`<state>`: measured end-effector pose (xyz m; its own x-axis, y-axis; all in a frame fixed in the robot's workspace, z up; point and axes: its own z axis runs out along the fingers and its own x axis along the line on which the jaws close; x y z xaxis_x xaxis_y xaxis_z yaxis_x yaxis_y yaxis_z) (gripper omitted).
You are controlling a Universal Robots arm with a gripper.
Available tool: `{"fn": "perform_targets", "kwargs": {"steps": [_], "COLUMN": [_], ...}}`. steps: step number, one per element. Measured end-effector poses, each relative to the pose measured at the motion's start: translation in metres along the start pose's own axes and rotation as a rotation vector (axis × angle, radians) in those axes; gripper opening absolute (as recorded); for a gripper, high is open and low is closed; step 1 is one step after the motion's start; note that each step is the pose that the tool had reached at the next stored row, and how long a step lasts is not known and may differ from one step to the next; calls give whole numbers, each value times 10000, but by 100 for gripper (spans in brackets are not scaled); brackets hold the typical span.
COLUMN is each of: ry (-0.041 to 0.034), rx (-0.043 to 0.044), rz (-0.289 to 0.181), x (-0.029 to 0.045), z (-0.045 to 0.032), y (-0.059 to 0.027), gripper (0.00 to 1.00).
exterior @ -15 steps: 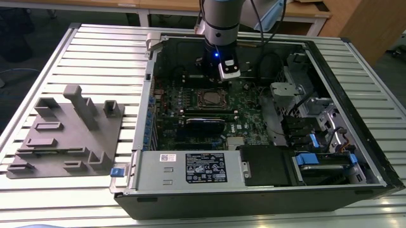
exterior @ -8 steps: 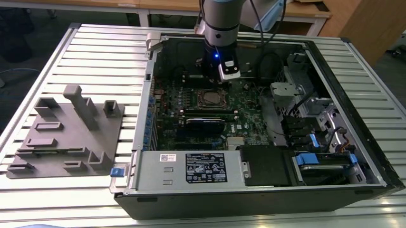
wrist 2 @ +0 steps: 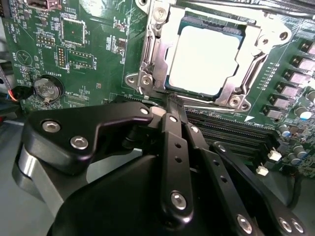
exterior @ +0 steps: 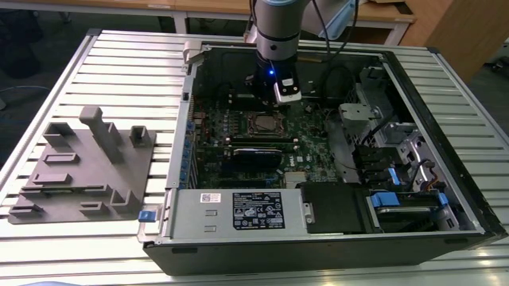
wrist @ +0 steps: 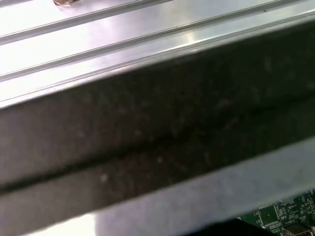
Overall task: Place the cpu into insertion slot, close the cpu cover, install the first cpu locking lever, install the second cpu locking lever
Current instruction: 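Install the first cpu locking lever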
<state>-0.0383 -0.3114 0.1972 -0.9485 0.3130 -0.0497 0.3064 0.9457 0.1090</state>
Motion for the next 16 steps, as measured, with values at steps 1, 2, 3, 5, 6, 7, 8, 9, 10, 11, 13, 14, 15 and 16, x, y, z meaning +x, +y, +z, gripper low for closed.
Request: {"fn": "perform_targets", "kwargs": {"steps": [1, 2, 3, 5, 6, 7, 8, 9, 10, 11, 13, 14, 15, 16], "ry": [-1, -2, -1, -2, -2, -1, -1, -1, -2, -1, -1, -1, -2, -1], "rx": [2, 3, 3, 5, 4, 5, 3, 4, 3, 3, 4, 3, 4, 4], "rz": [1, 1, 0, 0, 0, 0, 0, 0, -1, -2, 0, 0, 0, 0], "x": [0, 0, 0, -1, -2, -2, -3, -3, -4, -3, -1, 1, 3, 5], "z": [0, 0, -2, -18, -31, -44, -55, -63, -64, -64, -64, -63, -63, -63], "y": [0, 0, -1, 1, 2, 4, 5, 6, 7, 9, 12, 15, 18, 21], "gripper": [11, 11, 11, 11, 11, 11, 11, 11, 11, 11, 11, 11, 11, 11]}}
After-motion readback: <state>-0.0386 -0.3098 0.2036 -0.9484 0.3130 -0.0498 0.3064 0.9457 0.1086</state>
